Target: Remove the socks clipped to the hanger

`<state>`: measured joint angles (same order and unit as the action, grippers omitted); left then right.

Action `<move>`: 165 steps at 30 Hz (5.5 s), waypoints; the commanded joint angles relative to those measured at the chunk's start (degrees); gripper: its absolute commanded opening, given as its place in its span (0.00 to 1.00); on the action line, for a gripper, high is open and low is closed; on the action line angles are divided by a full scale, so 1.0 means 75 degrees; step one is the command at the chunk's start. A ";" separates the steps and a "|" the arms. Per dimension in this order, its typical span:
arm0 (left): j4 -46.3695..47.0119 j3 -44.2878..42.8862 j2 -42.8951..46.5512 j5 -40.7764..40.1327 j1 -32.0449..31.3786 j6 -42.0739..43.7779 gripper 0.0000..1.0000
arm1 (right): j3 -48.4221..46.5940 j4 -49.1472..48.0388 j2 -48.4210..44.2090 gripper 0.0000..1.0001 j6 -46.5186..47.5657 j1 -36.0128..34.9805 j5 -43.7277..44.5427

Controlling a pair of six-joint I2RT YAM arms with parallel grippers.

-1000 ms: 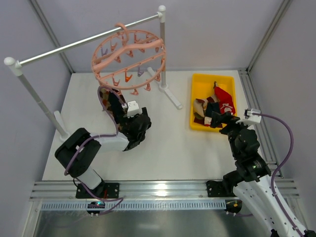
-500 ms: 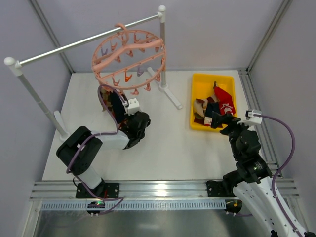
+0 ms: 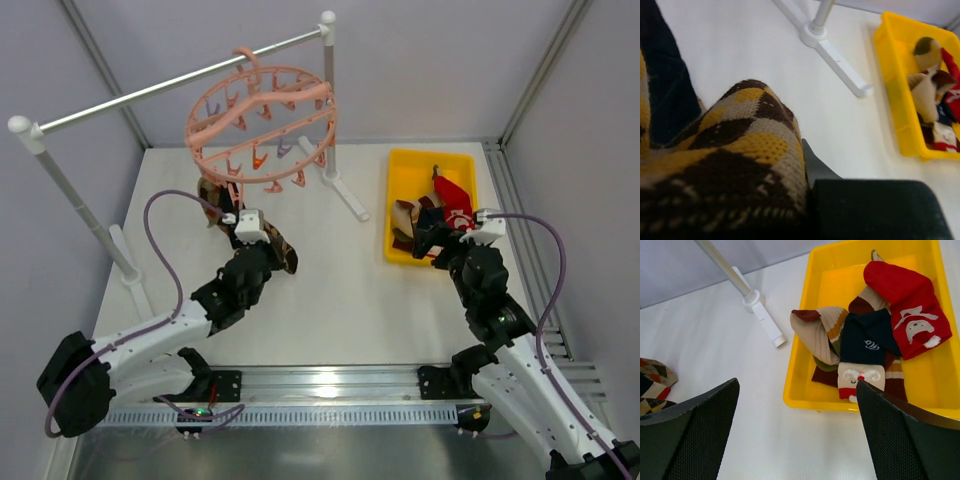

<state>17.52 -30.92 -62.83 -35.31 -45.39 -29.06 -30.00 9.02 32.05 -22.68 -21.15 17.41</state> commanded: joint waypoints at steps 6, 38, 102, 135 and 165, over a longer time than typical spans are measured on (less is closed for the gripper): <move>-0.2135 0.0266 0.2597 0.1671 -0.0640 0.0593 0.00 | -0.0289 -0.1014 0.0460 0.98 0.0047 -0.0589 -0.0541; -0.2113 0.1556 0.5143 0.4322 -0.0663 0.1121 0.00 | -0.6510 -0.1052 0.6540 0.93 0.1371 -0.5758 0.1346; -0.2162 0.1205 0.2698 0.3185 -0.0850 0.0875 0.00 | -0.6036 0.0368 0.6767 0.86 0.0859 -0.5808 0.3481; -0.1516 -1.2154 -0.9247 0.2529 -0.2024 0.2129 0.00 | -0.1191 0.2407 -0.2562 1.00 -0.0340 -0.0696 0.4253; 0.1573 -0.5800 -0.6183 0.4437 -0.1941 0.1929 1.00 | -0.0876 0.1541 -0.1673 1.00 -0.0328 -0.0684 0.3281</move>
<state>15.05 -83.99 -116.97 -7.01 -59.51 -15.97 -37.47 24.64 17.41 -25.41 -26.39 43.38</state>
